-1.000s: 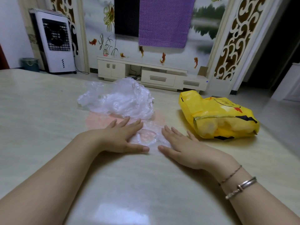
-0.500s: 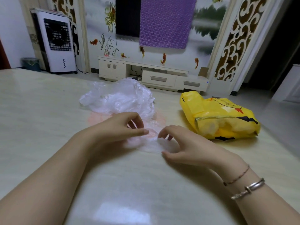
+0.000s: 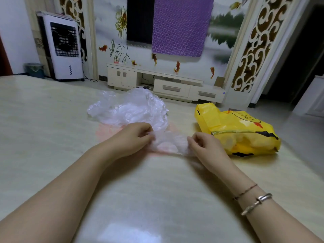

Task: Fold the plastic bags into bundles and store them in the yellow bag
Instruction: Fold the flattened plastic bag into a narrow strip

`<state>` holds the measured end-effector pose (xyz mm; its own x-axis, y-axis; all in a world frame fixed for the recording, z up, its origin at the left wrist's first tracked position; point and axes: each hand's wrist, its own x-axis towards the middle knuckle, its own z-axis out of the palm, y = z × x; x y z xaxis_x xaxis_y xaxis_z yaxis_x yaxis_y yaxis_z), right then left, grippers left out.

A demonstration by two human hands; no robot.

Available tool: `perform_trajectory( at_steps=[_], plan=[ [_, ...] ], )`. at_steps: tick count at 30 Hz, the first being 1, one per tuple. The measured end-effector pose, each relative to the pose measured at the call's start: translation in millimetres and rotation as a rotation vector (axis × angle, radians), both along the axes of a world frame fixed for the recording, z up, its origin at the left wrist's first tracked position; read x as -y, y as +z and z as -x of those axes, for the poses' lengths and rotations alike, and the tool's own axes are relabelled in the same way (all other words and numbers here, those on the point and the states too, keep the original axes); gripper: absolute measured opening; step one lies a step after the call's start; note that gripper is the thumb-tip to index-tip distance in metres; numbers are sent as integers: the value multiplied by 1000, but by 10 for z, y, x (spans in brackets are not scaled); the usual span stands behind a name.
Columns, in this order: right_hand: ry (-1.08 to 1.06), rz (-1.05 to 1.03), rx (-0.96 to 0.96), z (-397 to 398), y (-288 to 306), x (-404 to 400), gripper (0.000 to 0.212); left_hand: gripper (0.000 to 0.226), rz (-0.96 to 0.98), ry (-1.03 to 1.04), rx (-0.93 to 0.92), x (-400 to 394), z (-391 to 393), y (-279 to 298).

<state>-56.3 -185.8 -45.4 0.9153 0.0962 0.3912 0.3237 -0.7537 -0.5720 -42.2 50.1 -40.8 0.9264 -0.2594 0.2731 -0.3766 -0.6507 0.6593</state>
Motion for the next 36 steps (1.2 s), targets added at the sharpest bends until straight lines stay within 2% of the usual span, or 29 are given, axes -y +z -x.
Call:
perform_trajectory(
  at_steps=[3,7,9,12,17,20,23,25,28,30,32,36],
  plan=[
    [-77,-34,-7,-52,-36,-21,40,20,30,58,-79,22,-14,2],
    [-160,102,-14,-60,-72,-81,44,15,-72,113,-47,68,-8,-40],
    [-186,214,-33,-53,-81,-111,40,10,-127,181,-32,80,-6,-64],
    [-205,315,-49,-38,-59,-154,22,9,-219,292,7,132,21,-84],
    [-222,484,-12,7,-58,-199,27,19,-404,373,81,167,71,-64],
    [-222,562,27,4,-90,-171,32,17,-309,316,35,117,45,-89],
    [-175,578,2,11,-91,-139,31,13,-64,228,-55,74,4,-59],
    [-90,477,-6,21,-72,-126,25,18,86,157,-84,84,7,5],
    [49,67,-109,39,17,-98,35,32,264,61,-112,162,83,120],
    [167,-265,-233,91,140,-79,35,47,287,-11,-145,205,148,160],
    [280,-499,-347,145,241,-40,30,55,261,-70,-214,219,180,162],
    [342,-701,-451,207,345,-27,19,40,314,-216,-380,194,208,165]
  ],
)
